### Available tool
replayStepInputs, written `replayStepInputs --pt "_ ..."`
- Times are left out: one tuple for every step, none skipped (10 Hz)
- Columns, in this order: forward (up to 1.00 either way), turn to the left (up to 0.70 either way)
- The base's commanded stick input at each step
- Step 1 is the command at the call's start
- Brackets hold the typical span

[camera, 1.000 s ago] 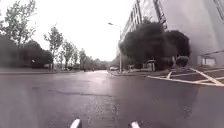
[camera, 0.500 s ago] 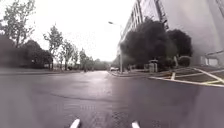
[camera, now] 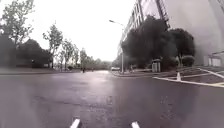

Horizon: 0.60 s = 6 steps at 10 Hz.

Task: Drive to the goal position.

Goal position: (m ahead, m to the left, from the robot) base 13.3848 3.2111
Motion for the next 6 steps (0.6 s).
replayStepInputs --pt "0.70 -0.11" --pt "0.70 -0.06" --pt "0.70 -0.01" --pt "0.70 0.00" --pt "0.70 0.00" --pt "0.70 0.00"
